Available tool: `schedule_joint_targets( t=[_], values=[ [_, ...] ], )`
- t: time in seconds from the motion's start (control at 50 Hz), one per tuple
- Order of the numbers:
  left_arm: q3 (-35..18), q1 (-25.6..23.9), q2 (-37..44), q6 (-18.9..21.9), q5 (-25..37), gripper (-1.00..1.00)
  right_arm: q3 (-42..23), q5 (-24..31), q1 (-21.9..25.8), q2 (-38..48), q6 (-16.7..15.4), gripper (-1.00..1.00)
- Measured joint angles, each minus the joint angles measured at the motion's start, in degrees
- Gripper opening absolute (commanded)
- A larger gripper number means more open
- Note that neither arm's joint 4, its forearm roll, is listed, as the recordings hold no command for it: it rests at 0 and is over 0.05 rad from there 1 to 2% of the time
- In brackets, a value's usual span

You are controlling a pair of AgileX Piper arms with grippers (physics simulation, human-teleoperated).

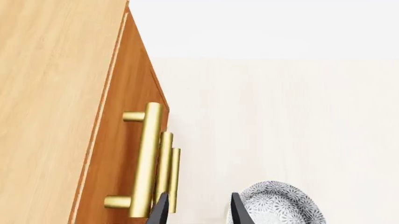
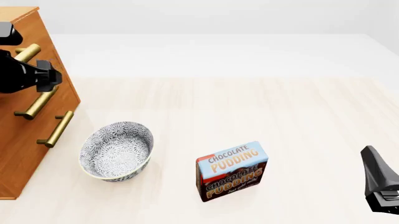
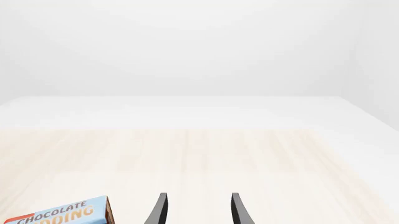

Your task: Put the butter at the back in the top drawer of the cabinet and close it.

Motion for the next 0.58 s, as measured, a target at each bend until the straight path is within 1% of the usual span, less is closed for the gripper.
schedule_joint_targets(
  t=[0.3, 0.58],
  values=[
    [0.2, 3.2, 0.1, 5.7, -0.2, 1.0, 0.0, 0.0, 0.0, 0.0, 0.0, 1.0],
    [-0.1, 4.6, -1.6, 8.6, 2.3, 1.0, 0.0, 0.0, 0.0, 0.0, 0.0, 1.0]
  ],
)
